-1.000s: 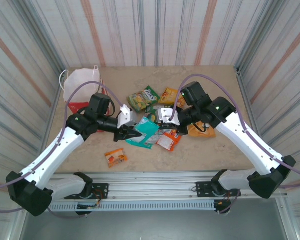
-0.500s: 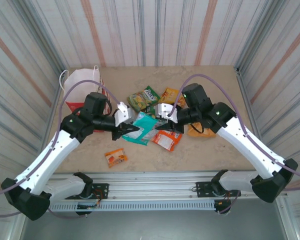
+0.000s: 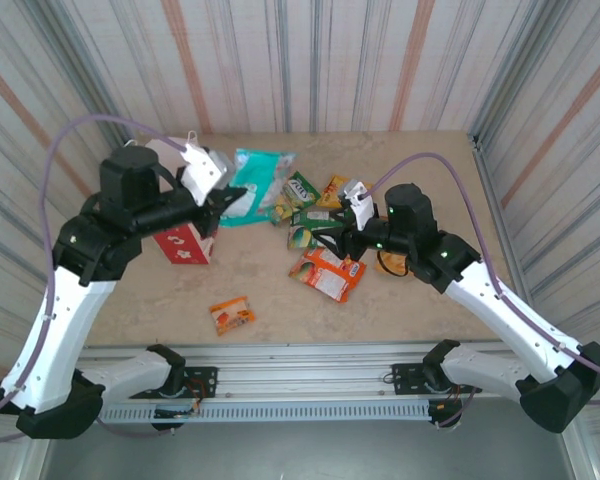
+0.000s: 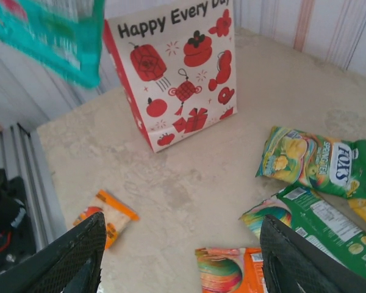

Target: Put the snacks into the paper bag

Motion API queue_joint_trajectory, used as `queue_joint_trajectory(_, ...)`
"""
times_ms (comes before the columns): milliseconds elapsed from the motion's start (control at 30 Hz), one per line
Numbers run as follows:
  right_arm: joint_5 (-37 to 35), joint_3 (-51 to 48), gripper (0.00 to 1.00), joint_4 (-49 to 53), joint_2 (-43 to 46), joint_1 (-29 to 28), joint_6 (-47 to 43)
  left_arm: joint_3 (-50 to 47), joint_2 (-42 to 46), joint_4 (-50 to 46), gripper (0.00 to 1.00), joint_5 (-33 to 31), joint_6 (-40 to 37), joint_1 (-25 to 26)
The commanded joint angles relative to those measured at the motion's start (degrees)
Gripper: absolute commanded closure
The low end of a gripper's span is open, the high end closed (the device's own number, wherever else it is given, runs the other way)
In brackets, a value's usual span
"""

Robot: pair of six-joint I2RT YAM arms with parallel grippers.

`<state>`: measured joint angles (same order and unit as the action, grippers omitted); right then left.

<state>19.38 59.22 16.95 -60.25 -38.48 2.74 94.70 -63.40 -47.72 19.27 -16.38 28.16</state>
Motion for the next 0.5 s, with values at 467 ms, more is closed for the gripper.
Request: queue_joint_trajectory(467,-3.47,0.12,0.32,-1.17,-7.28,-6.33,9.60,10.36,-3.36,2.45,1.00,-10.49,15.53,-27.95)
